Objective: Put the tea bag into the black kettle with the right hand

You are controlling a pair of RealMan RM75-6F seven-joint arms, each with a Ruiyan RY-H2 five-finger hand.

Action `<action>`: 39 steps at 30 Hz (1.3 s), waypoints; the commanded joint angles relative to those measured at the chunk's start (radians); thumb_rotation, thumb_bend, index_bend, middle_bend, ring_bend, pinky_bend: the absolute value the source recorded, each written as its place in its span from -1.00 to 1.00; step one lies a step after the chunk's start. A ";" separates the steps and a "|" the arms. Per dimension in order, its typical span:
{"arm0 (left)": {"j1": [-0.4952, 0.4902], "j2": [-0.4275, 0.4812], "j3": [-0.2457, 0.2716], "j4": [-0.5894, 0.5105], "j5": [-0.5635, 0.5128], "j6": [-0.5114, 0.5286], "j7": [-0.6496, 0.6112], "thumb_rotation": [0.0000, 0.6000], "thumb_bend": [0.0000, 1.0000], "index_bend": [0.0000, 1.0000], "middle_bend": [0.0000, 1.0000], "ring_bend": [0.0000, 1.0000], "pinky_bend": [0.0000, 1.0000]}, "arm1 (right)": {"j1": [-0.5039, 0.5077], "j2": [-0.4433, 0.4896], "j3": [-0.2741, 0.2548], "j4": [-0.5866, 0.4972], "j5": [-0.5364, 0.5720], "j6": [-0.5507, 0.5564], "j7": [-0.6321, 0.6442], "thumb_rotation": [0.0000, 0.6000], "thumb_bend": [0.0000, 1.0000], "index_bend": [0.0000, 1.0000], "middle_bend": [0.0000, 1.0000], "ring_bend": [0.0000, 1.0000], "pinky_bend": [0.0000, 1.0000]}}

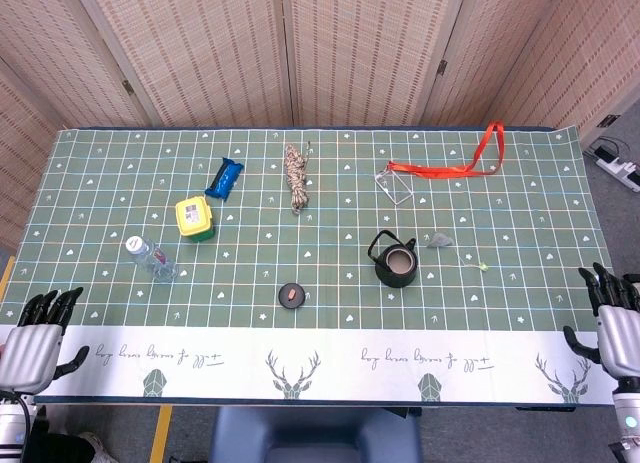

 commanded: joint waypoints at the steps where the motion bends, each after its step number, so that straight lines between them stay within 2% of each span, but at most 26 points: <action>1: 0.003 -0.003 0.003 -0.006 0.002 0.004 0.013 1.00 -0.47 -1.00 -0.84 -0.90 -0.86 | 0.001 0.002 -0.003 -0.002 -0.005 0.000 -0.001 1.00 -0.25 -1.00 -1.00 -1.00 -1.00; 9: 0.004 0.000 0.001 -0.017 0.003 0.003 0.010 1.00 -0.47 -1.00 -0.84 -0.90 -0.86 | 0.003 -0.005 -0.012 0.002 -0.035 0.010 -0.004 1.00 -0.25 -1.00 -1.00 -1.00 -1.00; 12: 0.010 0.010 0.001 -0.023 0.009 0.012 -0.007 1.00 -0.47 -1.00 -0.84 -0.90 -0.86 | 0.034 -0.029 -0.008 0.051 -0.085 -0.006 0.008 1.00 -0.25 -0.95 -1.00 -1.00 -1.00; 16: 0.021 0.021 0.000 -0.033 0.033 0.043 -0.032 1.00 -0.47 -1.00 -0.84 -0.90 -0.87 | 0.106 -0.058 0.028 0.153 -0.132 -0.045 0.024 1.00 -0.25 -0.50 -1.00 -1.00 -1.00; 18: 0.025 0.023 0.001 -0.035 0.041 0.054 -0.038 1.00 -0.47 -1.00 -0.84 -0.90 -0.88 | 0.139 -0.046 0.039 0.169 -0.128 -0.093 0.046 1.00 -0.25 -0.36 -1.00 -1.00 -1.00; 22: 0.027 0.024 0.000 -0.036 0.037 0.052 -0.034 1.00 -0.47 -1.00 -0.84 -0.90 -0.88 | 0.206 -0.032 0.056 0.210 -0.093 -0.207 0.065 1.00 -0.25 -0.20 -1.00 -1.00 -1.00; 25: 0.028 0.021 0.002 -0.037 0.037 0.050 -0.022 1.00 -0.47 -1.00 -0.84 -0.91 -0.92 | 0.244 -0.055 0.064 0.264 -0.061 -0.272 0.086 1.00 -0.25 -0.11 -1.00 -1.00 -1.00; 31: 0.024 0.018 0.001 -0.035 0.032 0.036 -0.017 1.00 -0.47 -1.00 -0.84 -0.91 -0.93 | 0.300 -0.147 0.072 0.413 -0.025 -0.341 0.110 1.00 -0.26 -0.07 -1.00 -1.00 -1.00; 35: 0.021 0.023 -0.001 -0.034 0.033 0.031 -0.030 1.00 -0.47 -1.00 -0.84 -0.91 -0.93 | 0.328 -0.194 0.070 0.478 0.000 -0.388 0.113 1.00 -0.25 -0.07 -1.00 -1.00 -1.00; 39: 0.017 0.027 -0.004 -0.030 0.029 0.021 -0.043 1.00 -0.47 -1.00 -0.84 -0.91 -0.93 | 0.346 -0.231 0.064 0.516 0.005 -0.411 0.114 1.00 -0.25 -0.16 -1.00 -1.00 -1.00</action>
